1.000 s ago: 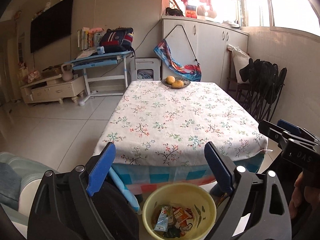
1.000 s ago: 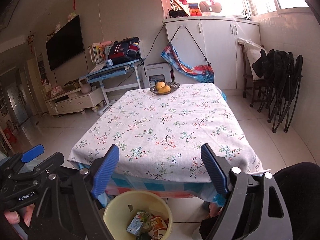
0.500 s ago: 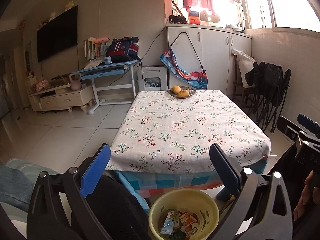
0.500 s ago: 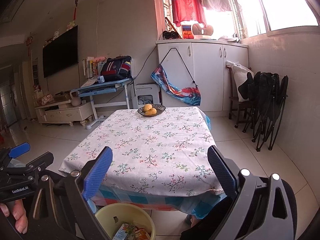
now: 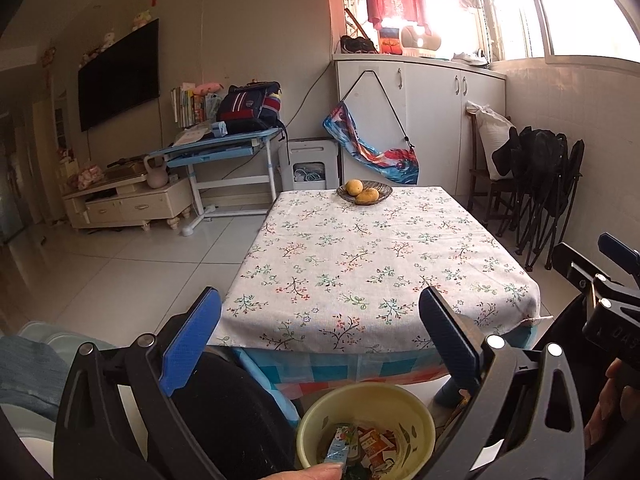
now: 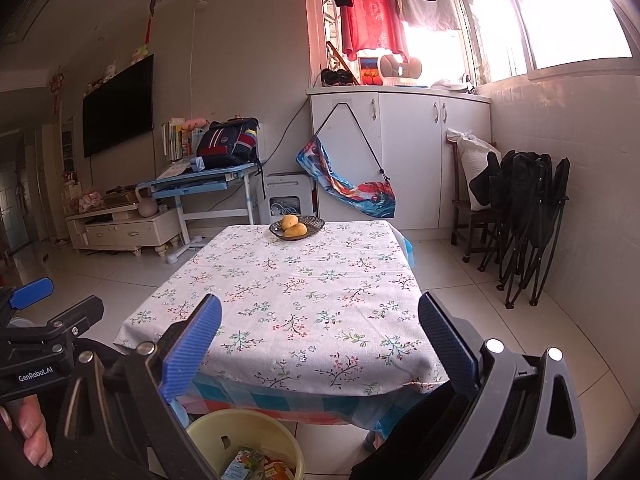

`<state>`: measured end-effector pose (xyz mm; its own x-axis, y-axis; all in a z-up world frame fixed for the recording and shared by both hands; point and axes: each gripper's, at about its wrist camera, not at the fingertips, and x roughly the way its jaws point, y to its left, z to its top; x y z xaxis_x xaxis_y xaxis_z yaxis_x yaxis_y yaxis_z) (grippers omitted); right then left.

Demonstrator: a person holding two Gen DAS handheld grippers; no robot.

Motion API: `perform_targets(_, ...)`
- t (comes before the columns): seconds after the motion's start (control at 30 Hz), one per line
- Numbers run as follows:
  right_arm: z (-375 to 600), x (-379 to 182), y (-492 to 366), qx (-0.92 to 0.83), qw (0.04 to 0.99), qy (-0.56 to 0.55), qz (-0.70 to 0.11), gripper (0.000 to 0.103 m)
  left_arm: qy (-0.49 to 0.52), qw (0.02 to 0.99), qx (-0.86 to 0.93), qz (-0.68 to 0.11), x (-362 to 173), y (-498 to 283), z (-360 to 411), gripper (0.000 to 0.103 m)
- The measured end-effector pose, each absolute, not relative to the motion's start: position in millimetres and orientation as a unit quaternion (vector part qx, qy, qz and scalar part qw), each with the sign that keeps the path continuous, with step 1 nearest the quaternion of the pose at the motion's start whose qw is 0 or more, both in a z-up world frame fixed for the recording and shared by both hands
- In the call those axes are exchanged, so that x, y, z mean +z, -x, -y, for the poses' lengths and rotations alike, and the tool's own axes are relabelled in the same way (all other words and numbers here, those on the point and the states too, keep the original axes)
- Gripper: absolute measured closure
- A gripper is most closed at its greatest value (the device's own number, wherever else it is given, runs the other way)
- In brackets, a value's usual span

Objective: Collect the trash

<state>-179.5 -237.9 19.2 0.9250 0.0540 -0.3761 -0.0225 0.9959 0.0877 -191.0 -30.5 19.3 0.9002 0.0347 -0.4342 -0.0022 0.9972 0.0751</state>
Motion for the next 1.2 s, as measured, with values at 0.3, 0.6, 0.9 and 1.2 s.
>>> perform_targets(0.3,239.2,19.7,180.9,0.018,0.981,-0.039,-0.19,0.008,-0.037,0.975,0.007,-0.221,20.6,191.5,30.6,0.007)
perform_targets(0.6,236.7,21.1,184.0,0.014,0.983,-0.03,-0.179,0.008,-0.033,0.976,0.007,-0.216,22.5,193.7,31.2,0.007)
perform_targets(0.9,232.1,22.3,186.9,0.013,0.985,-0.024,-0.169,0.007,-0.033,0.978,0.005,-0.208,24.1,197.2,30.9,0.007)
perform_targets(1.2,230.7,22.1,186.5,0.013,0.985,-0.021,-0.169,0.007,-0.029,0.978,0.006,-0.205,25.1,198.0,28.9,0.007)
